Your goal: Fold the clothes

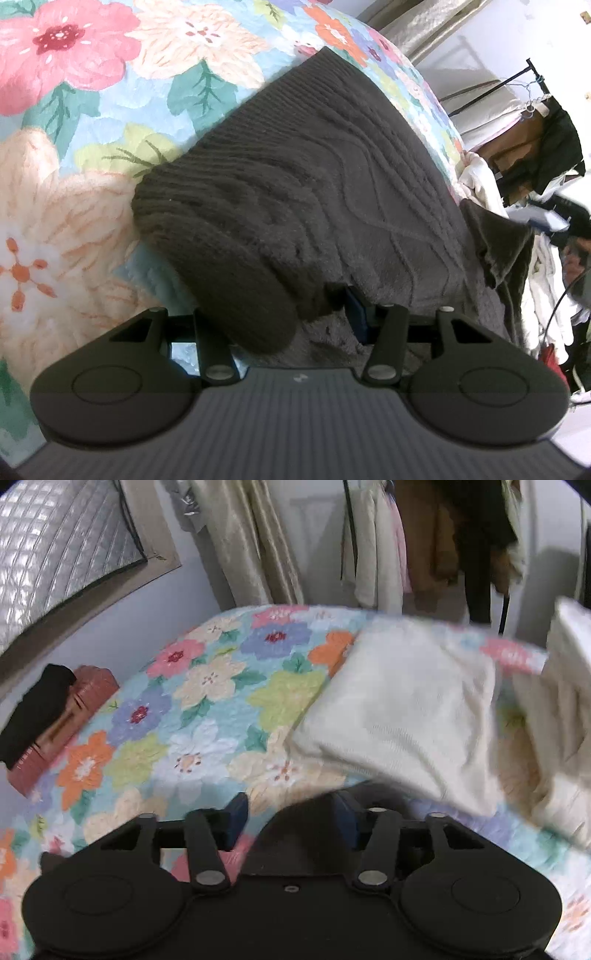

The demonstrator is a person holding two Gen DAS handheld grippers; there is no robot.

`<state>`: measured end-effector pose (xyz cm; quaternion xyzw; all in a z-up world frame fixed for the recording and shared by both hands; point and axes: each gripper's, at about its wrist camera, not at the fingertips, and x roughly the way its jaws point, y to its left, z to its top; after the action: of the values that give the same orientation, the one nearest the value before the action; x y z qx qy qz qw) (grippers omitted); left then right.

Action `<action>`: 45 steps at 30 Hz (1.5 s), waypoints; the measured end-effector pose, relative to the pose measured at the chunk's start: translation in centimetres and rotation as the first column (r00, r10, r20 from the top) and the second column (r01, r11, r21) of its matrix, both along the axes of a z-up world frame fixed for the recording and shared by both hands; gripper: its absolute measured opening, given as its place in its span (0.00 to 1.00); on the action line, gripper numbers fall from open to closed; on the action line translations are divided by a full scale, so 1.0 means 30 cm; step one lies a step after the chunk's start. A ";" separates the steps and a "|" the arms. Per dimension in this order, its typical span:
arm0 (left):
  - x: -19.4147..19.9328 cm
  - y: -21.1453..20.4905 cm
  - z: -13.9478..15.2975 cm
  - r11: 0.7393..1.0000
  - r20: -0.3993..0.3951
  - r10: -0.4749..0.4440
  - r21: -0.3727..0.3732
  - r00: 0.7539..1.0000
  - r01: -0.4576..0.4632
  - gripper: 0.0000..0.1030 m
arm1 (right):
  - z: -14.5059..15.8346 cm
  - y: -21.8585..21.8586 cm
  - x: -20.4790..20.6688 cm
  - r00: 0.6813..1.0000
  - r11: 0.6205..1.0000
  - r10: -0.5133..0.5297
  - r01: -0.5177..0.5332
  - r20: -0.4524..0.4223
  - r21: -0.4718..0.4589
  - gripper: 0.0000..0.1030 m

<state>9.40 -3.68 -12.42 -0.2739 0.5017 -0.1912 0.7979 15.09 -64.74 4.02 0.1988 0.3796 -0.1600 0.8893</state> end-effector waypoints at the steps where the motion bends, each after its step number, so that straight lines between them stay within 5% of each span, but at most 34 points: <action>1: 0.002 0.000 -0.002 1.000 -0.002 0.001 -0.006 1.000 -0.001 0.50 | -0.031 0.000 -0.007 1.000 1.000 -0.012 0.012 -0.020 0.017 0.58; 8: 0.011 -0.009 -0.002 1.000 -0.004 -0.007 -0.013 1.000 0.007 0.54 | -0.134 0.016 -0.153 0.995 0.998 -0.070 0.069 -0.066 -0.010 0.59; 11: 0.019 -0.007 -0.006 1.000 -0.004 -0.012 -0.024 1.000 0.012 0.55 | -0.183 0.038 -0.279 0.996 0.996 -0.085 0.086 -0.035 0.013 0.69; 15: 0.023 -0.011 -0.011 0.999 0.000 -0.011 -0.033 1.000 0.011 0.55 | -0.327 0.049 -0.355 0.997 0.974 -0.044 0.055 -0.055 0.219 0.70; 17: 0.022 -0.015 -0.010 1.000 0.005 -0.013 -0.026 1.000 0.013 0.55 | -0.367 0.065 -0.335 0.997 0.972 -0.053 0.063 -0.050 0.228 0.70; 18: 0.021 -0.018 -0.010 1.000 0.008 -0.014 -0.023 1.000 0.014 0.55 | -0.376 0.072 -0.321 0.997 0.975 -0.069 0.076 -0.039 0.210 0.65; 20: 0.018 -0.018 -0.010 1.000 0.011 -0.015 -0.021 1.000 0.016 0.55 | -0.353 0.071 -0.257 0.998 0.985 -0.058 0.061 -0.022 0.164 0.14; 23: 0.019 -0.014 -0.012 0.999 0.009 -0.013 -0.029 1.000 0.013 0.55 | -0.235 0.070 -0.099 1.000 0.998 0.004 -0.003 -0.010 0.070 0.09; 26: 0.024 -0.009 -0.017 0.999 0.005 -0.009 -0.042 1.000 0.009 0.55 | -0.011 0.074 0.077 0.997 0.998 0.049 -0.047 0.066 -0.034 0.09; 28: 0.028 -0.003 -0.023 0.998 0.000 0.000 -0.059 1.000 0.000 0.55 | 0.139 0.078 0.198 0.990 0.991 0.055 -0.039 0.126 -0.131 0.22; 29: 0.029 0.001 -0.025 0.998 -0.004 0.004 -0.067 1.000 -0.004 0.55 | 0.181 0.065 0.250 0.992 0.987 0.009 0.011 0.124 -0.163 0.37; 30: 0.031 0.004 -0.028 0.997 -0.006 0.005 -0.074 1.000 -0.005 0.55 | 0.218 0.049 0.300 0.992 0.979 -0.044 0.067 0.120 -0.193 0.71; 33: 0.036 0.012 -0.033 0.996 -0.010 0.001 -0.091 1.000 -0.002 0.55 | 0.231 0.076 0.341 0.983 0.968 -0.129 0.153 0.131 -0.197 0.74; 36: 0.040 0.030 -0.045 0.992 -0.023 0.013 -0.129 1.000 -0.016 0.55 | 0.155 0.192 0.348 0.990 0.983 0.064 -0.040 0.125 -0.179 0.73; 39: 0.048 0.041 -0.057 0.986 -0.037 0.035 -0.162 0.999 -0.040 0.55 | 0.029 0.337 0.364 0.963 0.958 0.266 -0.259 0.039 -0.124 0.73; 42: 0.045 0.055 -0.078 0.966 -0.055 0.102 -0.233 0.993 -0.112 0.66 | -0.087 0.506 0.396 0.890 0.890 0.454 -0.455 -0.039 -0.014 0.73; 45: 0.043 0.075 -0.091 0.942 -0.061 0.159 -0.288 0.985 -0.170 0.68 | -0.134 0.679 0.443 0.779 0.782 0.622 -0.623 -0.077 0.015 0.73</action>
<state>10.68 -1.44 -15.14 -0.4333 0.4580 -0.1907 0.7524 28.39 -44.37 0.00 0.0509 0.4575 0.1328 0.8778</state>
